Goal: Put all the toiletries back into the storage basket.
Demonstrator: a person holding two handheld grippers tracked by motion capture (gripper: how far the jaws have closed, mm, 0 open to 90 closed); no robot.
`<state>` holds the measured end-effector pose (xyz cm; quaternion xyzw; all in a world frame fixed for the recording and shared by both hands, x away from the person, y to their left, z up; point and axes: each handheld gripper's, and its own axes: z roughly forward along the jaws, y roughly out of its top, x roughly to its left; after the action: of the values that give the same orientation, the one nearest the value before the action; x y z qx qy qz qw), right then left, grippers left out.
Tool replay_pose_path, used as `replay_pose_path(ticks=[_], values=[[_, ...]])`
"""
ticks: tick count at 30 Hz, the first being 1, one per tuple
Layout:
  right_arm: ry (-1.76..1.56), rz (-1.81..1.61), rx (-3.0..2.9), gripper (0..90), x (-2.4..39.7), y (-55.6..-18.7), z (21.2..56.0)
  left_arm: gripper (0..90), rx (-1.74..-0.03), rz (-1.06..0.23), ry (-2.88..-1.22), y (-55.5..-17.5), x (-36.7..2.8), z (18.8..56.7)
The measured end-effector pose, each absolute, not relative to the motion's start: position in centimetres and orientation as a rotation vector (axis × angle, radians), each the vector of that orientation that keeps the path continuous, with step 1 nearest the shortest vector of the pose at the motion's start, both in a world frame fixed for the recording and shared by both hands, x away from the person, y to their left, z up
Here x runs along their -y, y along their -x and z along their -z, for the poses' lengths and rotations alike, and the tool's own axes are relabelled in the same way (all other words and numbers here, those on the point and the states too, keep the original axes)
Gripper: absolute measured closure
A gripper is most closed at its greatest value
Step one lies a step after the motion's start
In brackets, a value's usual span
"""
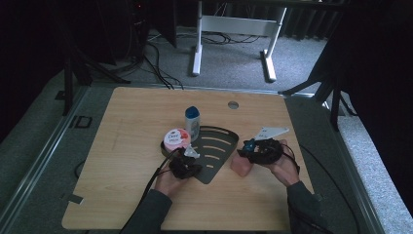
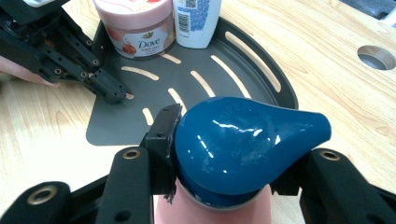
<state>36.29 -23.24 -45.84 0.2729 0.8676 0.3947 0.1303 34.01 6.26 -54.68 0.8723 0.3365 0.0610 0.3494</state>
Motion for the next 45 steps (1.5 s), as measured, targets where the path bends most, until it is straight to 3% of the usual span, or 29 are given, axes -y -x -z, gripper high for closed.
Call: replay_pose_path(ticks=[45], values=[[-0.692, -1.139, -2.596, 53.0, 21.5, -34.1, 45.3, 83.9, -0.899, -0.198, -2.282, -33.6, -6.8, 54.4]])
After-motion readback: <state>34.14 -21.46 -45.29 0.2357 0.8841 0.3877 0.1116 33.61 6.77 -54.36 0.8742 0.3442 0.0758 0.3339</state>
